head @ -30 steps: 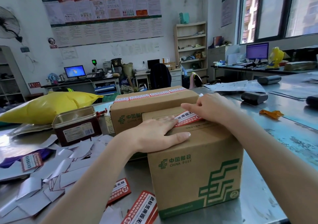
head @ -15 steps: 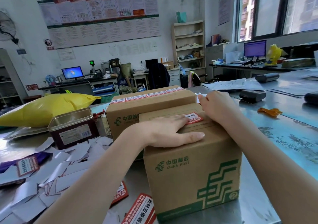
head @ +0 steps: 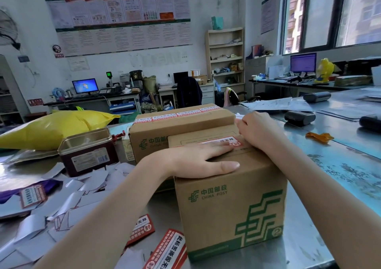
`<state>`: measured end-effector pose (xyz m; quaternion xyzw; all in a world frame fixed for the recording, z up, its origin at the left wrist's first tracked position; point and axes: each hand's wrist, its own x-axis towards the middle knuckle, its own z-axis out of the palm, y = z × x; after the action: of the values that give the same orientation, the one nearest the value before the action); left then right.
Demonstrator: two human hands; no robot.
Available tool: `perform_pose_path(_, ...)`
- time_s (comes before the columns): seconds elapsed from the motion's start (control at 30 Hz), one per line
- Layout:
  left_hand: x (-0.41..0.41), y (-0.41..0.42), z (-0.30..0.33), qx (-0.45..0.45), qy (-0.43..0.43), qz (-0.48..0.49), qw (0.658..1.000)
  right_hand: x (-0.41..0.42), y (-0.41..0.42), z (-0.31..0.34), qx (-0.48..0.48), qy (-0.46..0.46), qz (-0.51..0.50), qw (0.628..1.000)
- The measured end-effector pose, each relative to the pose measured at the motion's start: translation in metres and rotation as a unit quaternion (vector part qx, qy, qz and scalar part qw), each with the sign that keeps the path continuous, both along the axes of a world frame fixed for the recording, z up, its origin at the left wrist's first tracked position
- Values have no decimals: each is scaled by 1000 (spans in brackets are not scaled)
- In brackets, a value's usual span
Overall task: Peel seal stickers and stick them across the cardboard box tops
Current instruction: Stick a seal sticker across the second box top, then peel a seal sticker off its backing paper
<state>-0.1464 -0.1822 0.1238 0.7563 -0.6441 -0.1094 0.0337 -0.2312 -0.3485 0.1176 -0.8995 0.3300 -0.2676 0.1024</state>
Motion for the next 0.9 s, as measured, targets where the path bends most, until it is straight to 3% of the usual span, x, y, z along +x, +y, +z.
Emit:
perform_pose_path(0.23, 9, 40, -5, -38, 6, 58, 998, 5, 29, -4, -22, 28, 58, 998)
perform_pose_path(0.43, 12, 75, -23, -152, 19, 122, 981, 14, 80, -7, -8, 68, 169, 983)
perform_pose_path(0.53, 19, 99, -34, -199, -15, 157, 967, 17, 110, -5, -3, 69, 225, 972)
perform_pose_path(0.77, 37, 155, -51, -216, -67, 256, 940, 28, 175, -10, -15, 44, 312, 949)
perform_pose_path(0.9, 49, 181, -61, -189, -90, 293, 933, 46, 198, -22, -18, 72, 309, 948)
